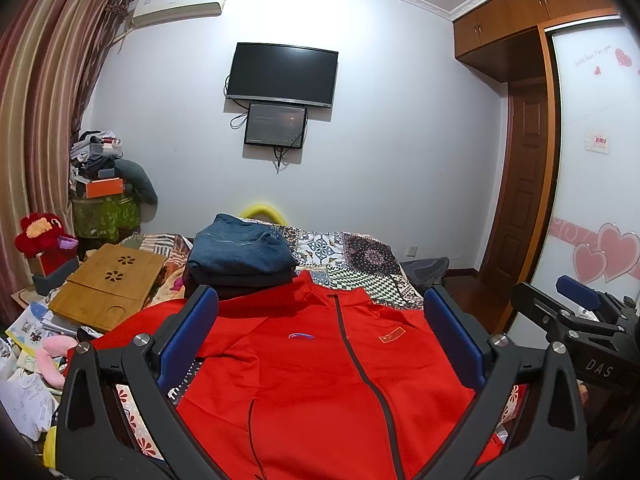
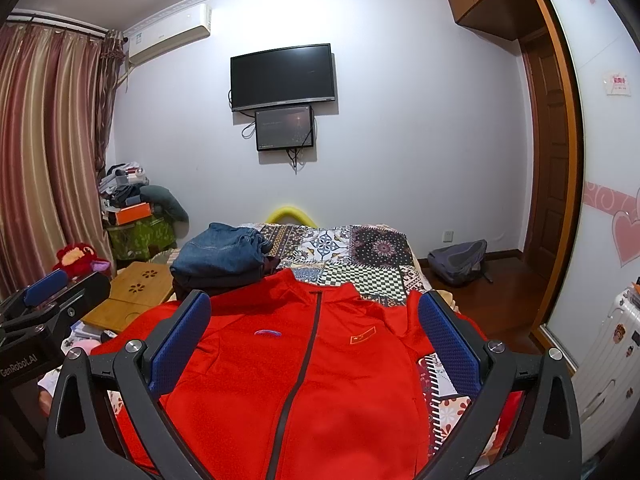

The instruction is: Fold large clothes

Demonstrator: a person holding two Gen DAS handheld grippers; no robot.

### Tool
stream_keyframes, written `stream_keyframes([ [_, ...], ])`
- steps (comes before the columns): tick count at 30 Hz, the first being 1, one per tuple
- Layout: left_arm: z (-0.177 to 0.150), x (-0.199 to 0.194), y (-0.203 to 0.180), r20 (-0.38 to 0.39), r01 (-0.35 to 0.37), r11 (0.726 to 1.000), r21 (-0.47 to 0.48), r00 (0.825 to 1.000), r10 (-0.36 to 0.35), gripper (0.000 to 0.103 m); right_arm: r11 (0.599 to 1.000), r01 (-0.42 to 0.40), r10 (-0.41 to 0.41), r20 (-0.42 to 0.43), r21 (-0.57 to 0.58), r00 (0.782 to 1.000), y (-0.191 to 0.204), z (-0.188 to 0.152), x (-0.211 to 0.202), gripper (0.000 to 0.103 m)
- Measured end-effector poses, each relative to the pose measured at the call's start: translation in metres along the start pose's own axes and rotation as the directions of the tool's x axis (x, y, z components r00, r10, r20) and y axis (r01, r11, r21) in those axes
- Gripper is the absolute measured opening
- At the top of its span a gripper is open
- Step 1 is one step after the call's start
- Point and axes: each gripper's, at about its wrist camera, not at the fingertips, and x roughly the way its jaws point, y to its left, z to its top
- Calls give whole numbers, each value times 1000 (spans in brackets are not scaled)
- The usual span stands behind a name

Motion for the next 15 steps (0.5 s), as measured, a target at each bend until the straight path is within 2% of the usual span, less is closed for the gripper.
stream_keyframes([
  [15,-1,2,1,-4,-10,1000,8,1000,10,103,1000,-1,1,-10,2,1000,1,-2,1,103],
])
